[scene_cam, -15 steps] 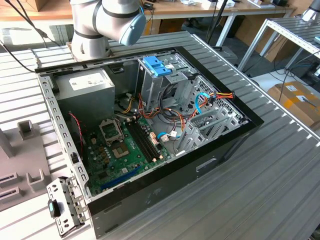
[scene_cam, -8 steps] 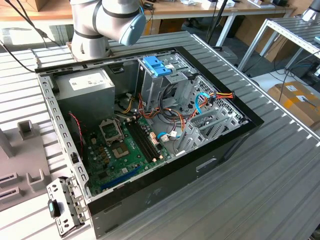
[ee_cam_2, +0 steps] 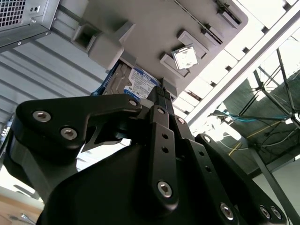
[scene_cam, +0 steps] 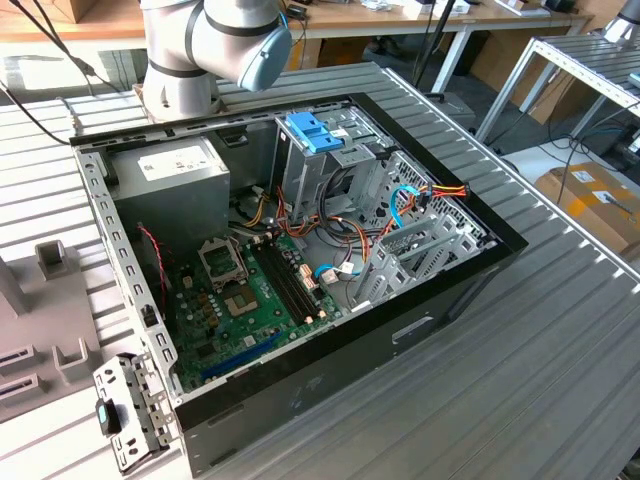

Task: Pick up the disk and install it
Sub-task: 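Pick up the disk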

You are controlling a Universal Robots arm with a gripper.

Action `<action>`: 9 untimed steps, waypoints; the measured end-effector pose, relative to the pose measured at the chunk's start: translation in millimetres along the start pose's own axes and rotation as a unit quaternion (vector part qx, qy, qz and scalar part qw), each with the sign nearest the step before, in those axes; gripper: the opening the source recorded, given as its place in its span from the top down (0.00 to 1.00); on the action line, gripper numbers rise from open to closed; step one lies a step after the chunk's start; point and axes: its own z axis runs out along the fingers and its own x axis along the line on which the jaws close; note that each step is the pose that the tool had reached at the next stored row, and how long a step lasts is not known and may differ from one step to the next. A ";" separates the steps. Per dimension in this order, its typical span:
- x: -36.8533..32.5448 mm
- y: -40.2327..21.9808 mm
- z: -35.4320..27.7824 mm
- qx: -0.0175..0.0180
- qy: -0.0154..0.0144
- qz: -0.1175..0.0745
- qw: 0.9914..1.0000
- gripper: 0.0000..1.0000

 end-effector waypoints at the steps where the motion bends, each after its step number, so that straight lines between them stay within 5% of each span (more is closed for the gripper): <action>1: 0.0 0.0 0.0 0.000 0.000 -0.002 1.000 0.89; 9: 0.0 0.0 0.0 0.000 0.001 -0.014 1.000 0.89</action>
